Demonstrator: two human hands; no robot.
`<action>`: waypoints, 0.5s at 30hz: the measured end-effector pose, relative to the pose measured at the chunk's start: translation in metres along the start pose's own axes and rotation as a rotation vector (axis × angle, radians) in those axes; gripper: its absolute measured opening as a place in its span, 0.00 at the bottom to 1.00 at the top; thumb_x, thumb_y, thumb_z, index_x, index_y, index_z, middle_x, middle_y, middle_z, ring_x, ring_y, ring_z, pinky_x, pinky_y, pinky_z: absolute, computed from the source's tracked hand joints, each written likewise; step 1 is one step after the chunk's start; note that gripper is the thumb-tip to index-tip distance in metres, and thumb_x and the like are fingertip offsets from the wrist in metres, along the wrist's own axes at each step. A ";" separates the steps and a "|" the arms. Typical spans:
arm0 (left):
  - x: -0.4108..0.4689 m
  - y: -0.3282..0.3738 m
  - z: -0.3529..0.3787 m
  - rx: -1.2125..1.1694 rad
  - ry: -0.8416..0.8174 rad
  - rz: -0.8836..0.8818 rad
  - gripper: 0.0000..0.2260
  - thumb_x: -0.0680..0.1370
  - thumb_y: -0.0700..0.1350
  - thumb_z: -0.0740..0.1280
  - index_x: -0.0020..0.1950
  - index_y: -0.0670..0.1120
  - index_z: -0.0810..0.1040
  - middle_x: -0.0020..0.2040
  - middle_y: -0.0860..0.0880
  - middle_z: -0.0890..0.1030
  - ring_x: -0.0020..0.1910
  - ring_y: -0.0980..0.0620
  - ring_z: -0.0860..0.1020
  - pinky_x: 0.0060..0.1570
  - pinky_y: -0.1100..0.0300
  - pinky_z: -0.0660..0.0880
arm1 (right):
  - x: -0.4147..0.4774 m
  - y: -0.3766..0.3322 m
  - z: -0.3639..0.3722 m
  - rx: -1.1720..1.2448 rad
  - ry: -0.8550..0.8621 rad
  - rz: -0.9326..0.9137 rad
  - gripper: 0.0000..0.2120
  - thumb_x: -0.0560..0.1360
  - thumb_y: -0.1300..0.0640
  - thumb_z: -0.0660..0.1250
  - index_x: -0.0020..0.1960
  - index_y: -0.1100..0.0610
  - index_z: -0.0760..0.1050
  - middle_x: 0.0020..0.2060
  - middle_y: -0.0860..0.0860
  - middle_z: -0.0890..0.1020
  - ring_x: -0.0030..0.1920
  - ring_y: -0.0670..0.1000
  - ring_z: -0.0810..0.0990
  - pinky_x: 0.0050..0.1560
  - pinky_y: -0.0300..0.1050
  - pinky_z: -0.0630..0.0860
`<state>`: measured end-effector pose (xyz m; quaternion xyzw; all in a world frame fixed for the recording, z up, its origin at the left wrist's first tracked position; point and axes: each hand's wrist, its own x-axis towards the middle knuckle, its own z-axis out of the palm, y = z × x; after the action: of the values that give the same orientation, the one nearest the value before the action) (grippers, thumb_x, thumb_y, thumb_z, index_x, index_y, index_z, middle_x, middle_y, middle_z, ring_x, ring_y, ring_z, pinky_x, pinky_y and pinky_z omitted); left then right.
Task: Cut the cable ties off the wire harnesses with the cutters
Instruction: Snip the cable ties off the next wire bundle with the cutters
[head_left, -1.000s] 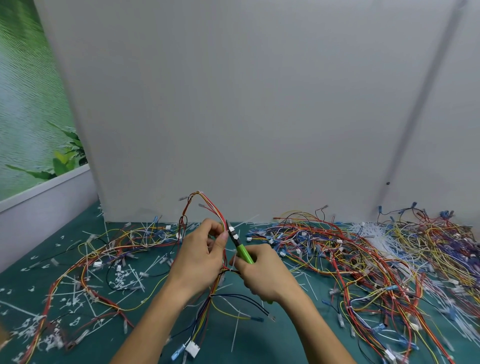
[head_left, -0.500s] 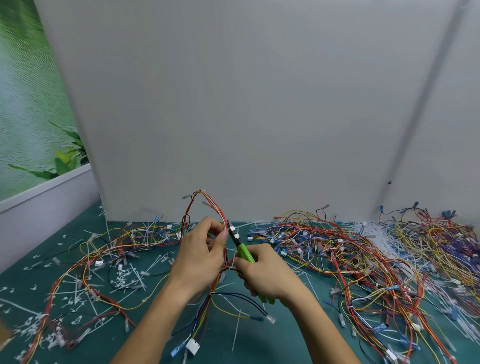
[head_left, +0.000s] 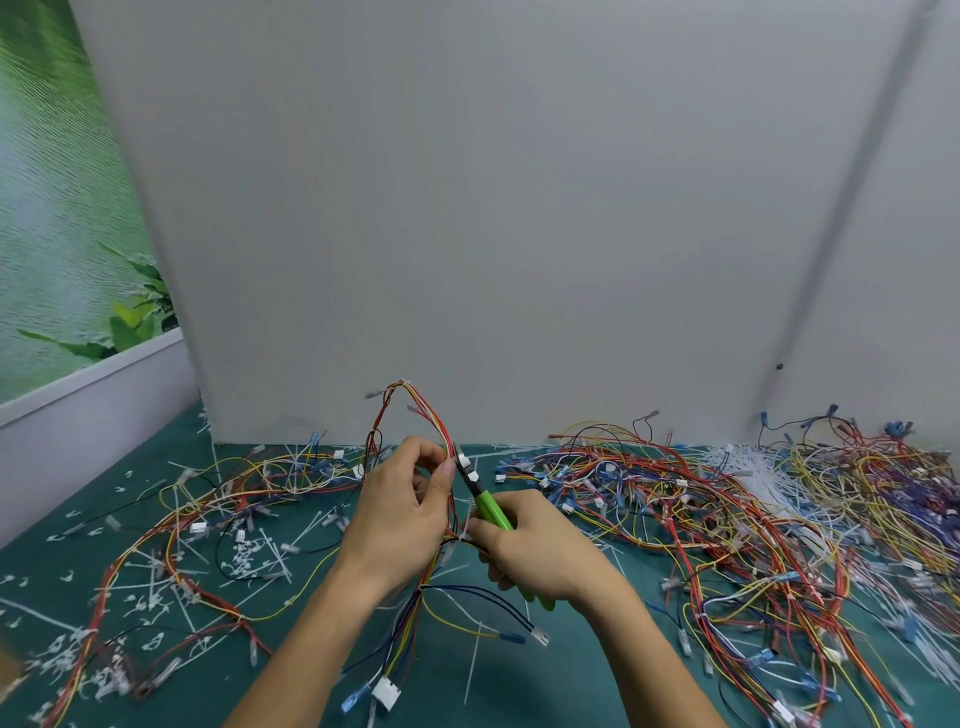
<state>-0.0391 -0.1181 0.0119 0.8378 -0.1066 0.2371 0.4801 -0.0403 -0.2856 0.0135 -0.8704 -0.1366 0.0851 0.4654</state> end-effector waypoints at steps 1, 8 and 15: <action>0.000 0.000 0.000 -0.005 -0.001 0.003 0.05 0.82 0.46 0.66 0.47 0.54 0.75 0.37 0.48 0.79 0.35 0.56 0.74 0.34 0.61 0.73 | 0.000 0.000 0.000 -0.004 0.003 -0.002 0.09 0.82 0.53 0.63 0.45 0.56 0.75 0.34 0.52 0.79 0.33 0.51 0.81 0.43 0.57 0.84; 0.002 -0.002 0.001 -0.013 -0.014 0.004 0.06 0.82 0.46 0.66 0.46 0.53 0.75 0.38 0.46 0.79 0.37 0.51 0.74 0.36 0.55 0.73 | 0.001 0.001 0.002 -0.033 0.061 0.013 0.12 0.79 0.51 0.63 0.39 0.54 0.73 0.31 0.53 0.76 0.27 0.53 0.77 0.35 0.57 0.82; 0.003 -0.004 0.001 -0.022 -0.025 0.008 0.06 0.82 0.45 0.66 0.46 0.53 0.75 0.37 0.43 0.79 0.36 0.48 0.74 0.35 0.54 0.72 | 0.002 0.003 0.004 -0.018 0.091 0.050 0.11 0.75 0.49 0.63 0.38 0.55 0.73 0.30 0.53 0.75 0.26 0.53 0.75 0.31 0.51 0.80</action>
<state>-0.0343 -0.1161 0.0099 0.8350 -0.1187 0.2273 0.4869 -0.0391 -0.2836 0.0094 -0.8806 -0.0941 0.0557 0.4610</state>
